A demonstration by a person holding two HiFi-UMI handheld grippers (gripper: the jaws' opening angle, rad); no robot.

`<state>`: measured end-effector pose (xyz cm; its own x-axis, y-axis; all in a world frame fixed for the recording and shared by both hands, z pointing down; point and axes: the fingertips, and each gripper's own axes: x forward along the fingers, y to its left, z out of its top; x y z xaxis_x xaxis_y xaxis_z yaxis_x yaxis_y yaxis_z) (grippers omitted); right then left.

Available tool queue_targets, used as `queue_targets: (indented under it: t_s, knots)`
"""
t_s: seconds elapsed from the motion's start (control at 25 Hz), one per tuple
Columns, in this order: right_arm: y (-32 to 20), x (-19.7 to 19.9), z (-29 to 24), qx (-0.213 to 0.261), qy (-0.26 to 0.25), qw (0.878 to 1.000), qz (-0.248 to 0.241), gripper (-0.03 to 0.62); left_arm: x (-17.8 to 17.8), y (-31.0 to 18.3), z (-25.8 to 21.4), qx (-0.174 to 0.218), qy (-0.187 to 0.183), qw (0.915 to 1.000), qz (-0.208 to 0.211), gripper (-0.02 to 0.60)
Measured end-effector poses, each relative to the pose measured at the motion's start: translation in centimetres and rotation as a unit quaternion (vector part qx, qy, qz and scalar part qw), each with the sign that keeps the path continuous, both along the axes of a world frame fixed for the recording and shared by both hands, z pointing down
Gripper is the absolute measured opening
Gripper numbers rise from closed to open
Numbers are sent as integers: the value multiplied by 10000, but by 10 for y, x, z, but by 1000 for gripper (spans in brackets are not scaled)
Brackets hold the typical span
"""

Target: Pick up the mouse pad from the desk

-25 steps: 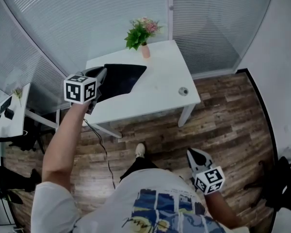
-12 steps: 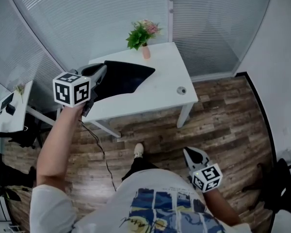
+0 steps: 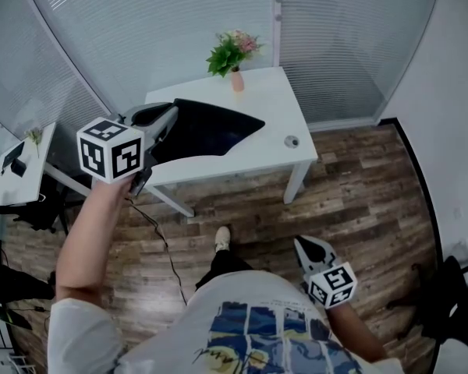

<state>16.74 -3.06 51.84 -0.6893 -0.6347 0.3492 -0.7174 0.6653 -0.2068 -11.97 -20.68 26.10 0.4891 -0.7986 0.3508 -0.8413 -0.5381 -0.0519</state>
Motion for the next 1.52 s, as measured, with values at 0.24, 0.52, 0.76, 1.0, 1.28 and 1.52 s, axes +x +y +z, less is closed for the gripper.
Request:
queue_targets:
  t_s: [0.24, 0.52, 0.76, 1.0, 1.28, 1.52]
  knots:
    - [8, -1, 2, -24, -24, 9999, -96, 3, 15, 26, -9, 68, 35, 9998, 181, 26]
    - [13, -3, 0, -26, -47, 9997, -218, 2, 27, 52, -12, 79, -22, 9996, 256, 26]
    - [10, -9, -3, 31, -82, 9994, -338, 2, 34, 65, -14, 59, -54, 9995, 310, 26]
    - [5, -11, -6, 33, -121, 9990, -437, 2, 38, 70, -16, 70, -63, 9995, 306, 26]
    - [3, -12, -8, 112, -126, 9987, -490, 2, 44, 79, -23, 152, -88, 9992, 354, 26]
    - [4, -15, -11, 165, -148, 9984, -522, 2, 46, 85, -27, 183, -85, 9990, 411, 26]
